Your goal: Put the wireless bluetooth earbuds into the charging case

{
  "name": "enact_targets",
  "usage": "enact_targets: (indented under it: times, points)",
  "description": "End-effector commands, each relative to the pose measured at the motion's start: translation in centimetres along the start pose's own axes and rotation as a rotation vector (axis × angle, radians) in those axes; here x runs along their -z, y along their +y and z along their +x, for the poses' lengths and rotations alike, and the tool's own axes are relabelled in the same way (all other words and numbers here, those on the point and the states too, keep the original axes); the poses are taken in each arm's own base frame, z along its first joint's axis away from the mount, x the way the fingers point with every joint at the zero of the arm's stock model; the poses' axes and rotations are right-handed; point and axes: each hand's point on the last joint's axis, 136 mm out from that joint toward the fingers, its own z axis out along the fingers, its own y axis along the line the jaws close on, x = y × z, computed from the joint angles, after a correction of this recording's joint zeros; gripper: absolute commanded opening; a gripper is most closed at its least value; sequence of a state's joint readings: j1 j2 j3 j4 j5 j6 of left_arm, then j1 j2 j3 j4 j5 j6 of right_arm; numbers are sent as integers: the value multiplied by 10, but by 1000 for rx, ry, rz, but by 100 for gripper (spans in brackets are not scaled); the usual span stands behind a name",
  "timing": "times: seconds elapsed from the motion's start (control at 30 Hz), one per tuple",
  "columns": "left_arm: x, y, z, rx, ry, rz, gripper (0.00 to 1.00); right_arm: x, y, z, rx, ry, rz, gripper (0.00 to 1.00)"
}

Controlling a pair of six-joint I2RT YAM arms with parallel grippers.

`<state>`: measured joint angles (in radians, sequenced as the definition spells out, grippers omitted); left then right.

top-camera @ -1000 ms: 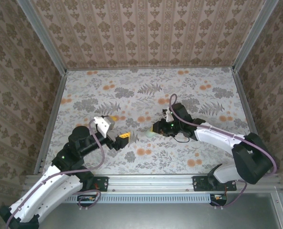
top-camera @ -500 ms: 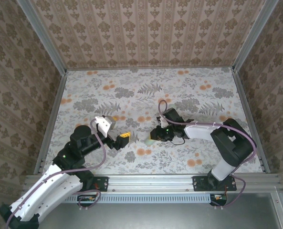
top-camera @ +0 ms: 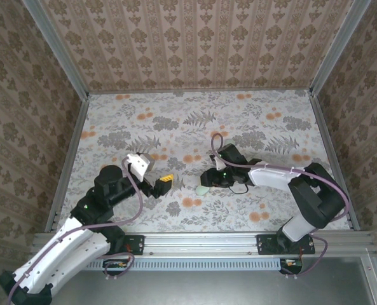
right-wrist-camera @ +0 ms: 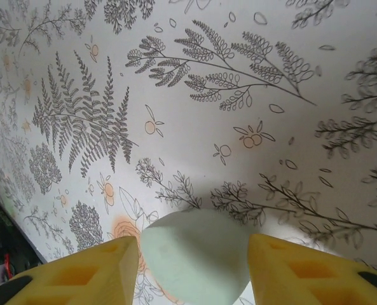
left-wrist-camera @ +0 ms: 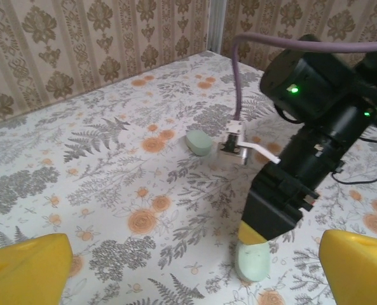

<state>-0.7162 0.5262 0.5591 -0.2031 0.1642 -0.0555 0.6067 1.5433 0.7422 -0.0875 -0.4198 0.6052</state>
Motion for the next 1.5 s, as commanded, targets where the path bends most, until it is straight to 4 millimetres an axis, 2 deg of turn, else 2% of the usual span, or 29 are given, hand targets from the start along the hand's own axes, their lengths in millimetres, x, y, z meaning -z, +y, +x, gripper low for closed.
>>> enact_targets:
  times: [0.0, 0.13, 0.23, 0.33, 0.43, 0.53, 0.6, 0.67, 0.77, 0.87, 0.93, 1.07, 1.27, 1.47]
  points:
    - [7, 14, -27, -44, -35, -78, 100, 19, 0, -6, 56, -33, 59, 51]
    - [9, 35, -42, -52, -9, -175, 100, 41, 4, -15, 96, -81, 94, 54]
    - [14, 58, -49, -38, 4, -264, 100, 70, 10, -30, 151, -170, 132, 57]
    - [19, 86, -46, -9, 29, -361, 100, 106, 7, -49, 206, -287, 237, 63]
    - [35, 133, -28, 39, 88, -568, 100, 151, -8, -70, 214, -447, 399, 72]
    - [48, 176, -6, 124, 103, -740, 100, 196, -28, -90, 206, -631, 549, 90]
    - [51, 198, 12, 197, 105, -799, 100, 217, -41, -101, 204, -742, 624, 100]
    - [48, 213, 34, 266, 110, -804, 100, 230, -59, -110, 184, -834, 689, 100]
    - [40, 220, 55, 246, 116, -795, 100, 237, -85, -118, 155, -897, 761, 100]
    - [47, 230, 79, 198, 155, -879, 100, 233, -109, -120, 235, -926, 837, 100]
    - [51, 234, 97, 195, 180, -924, 100, 233, -125, -118, 201, -954, 857, 100]
    - [53, 243, 120, 165, 172, -981, 100, 223, -138, -125, 212, -986, 814, 100]
    - [50, 248, 122, 134, 82, -973, 100, 208, -158, -128, 264, -1009, 836, 100]
    - [39, 250, 124, 88, 70, -933, 100, 212, -183, -126, 215, -1061, 840, 100]
